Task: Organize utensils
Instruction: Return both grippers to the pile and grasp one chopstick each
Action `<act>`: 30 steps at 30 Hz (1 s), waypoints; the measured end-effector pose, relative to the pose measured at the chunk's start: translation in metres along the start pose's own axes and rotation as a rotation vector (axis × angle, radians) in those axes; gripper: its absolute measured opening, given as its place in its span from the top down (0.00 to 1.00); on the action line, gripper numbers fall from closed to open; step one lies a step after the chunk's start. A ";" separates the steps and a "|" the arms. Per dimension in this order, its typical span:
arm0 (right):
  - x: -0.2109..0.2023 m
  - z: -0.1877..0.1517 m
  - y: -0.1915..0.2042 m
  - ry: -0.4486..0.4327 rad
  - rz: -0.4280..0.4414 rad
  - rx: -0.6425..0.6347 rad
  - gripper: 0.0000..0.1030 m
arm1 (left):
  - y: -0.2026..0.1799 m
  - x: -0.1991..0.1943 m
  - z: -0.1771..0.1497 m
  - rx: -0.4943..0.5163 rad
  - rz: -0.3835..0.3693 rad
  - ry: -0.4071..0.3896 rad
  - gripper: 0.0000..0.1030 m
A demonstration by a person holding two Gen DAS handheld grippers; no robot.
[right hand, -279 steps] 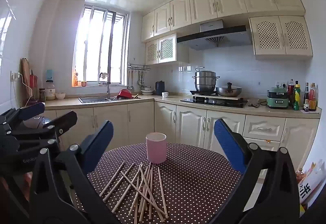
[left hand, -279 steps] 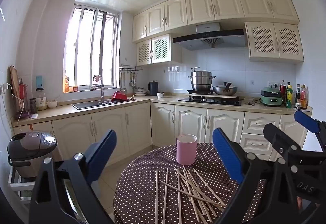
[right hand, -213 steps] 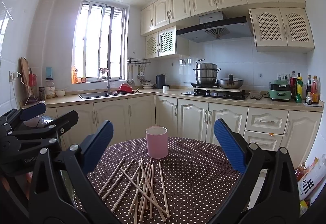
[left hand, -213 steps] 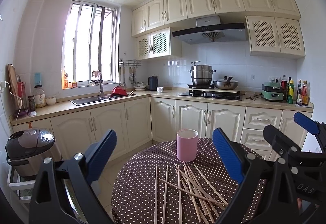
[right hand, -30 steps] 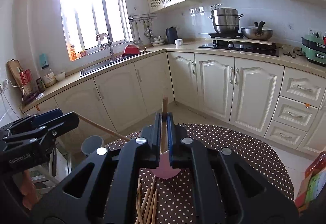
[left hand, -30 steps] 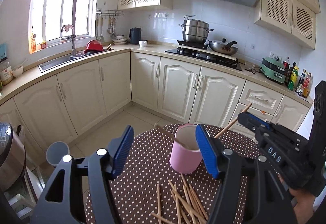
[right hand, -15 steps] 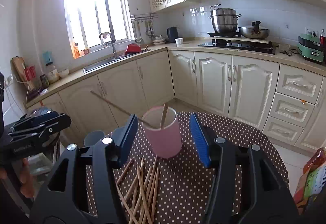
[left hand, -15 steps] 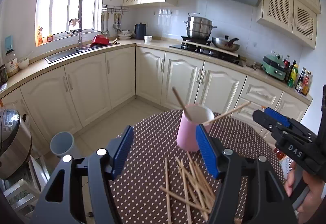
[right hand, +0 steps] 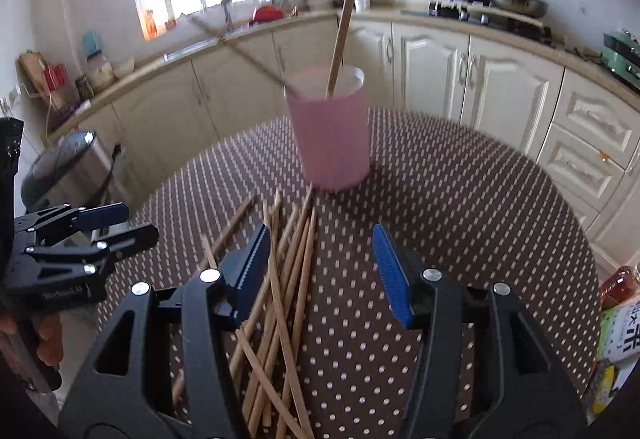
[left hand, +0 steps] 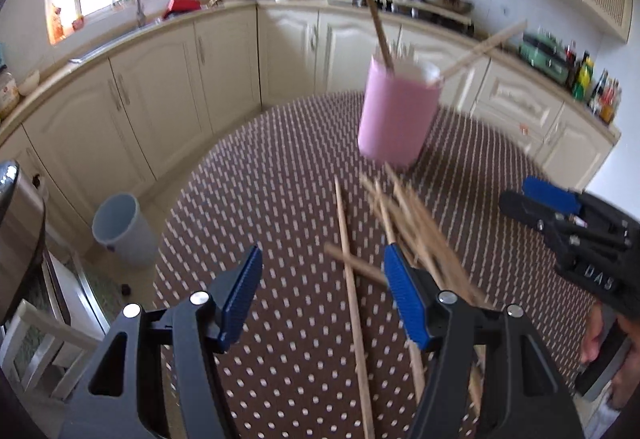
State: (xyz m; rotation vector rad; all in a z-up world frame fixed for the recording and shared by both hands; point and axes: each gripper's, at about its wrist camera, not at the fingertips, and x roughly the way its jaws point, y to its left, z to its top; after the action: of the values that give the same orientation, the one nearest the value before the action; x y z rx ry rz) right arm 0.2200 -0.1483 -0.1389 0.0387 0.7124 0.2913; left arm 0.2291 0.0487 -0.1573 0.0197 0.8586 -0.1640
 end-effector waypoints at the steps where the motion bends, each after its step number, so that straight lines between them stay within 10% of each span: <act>1: 0.003 -0.004 0.000 0.015 -0.001 -0.004 0.50 | -0.002 0.004 -0.005 0.011 -0.003 0.017 0.39; 5: 0.020 -0.015 0.002 0.103 -0.002 -0.029 0.66 | -0.009 0.020 -0.021 0.071 -0.005 0.075 0.39; 13: 0.047 -0.021 0.001 0.183 0.015 -0.051 0.68 | -0.003 0.051 -0.030 0.073 0.038 0.142 0.39; 30: 0.103 0.009 0.009 0.301 -0.009 -0.122 0.84 | 0.002 0.104 0.039 0.054 0.073 0.177 0.39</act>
State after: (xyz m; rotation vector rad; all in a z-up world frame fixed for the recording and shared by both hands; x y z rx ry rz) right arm 0.2973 -0.1106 -0.1967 -0.1264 0.9922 0.3357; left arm 0.3256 0.0330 -0.2109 0.1175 1.0289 -0.1184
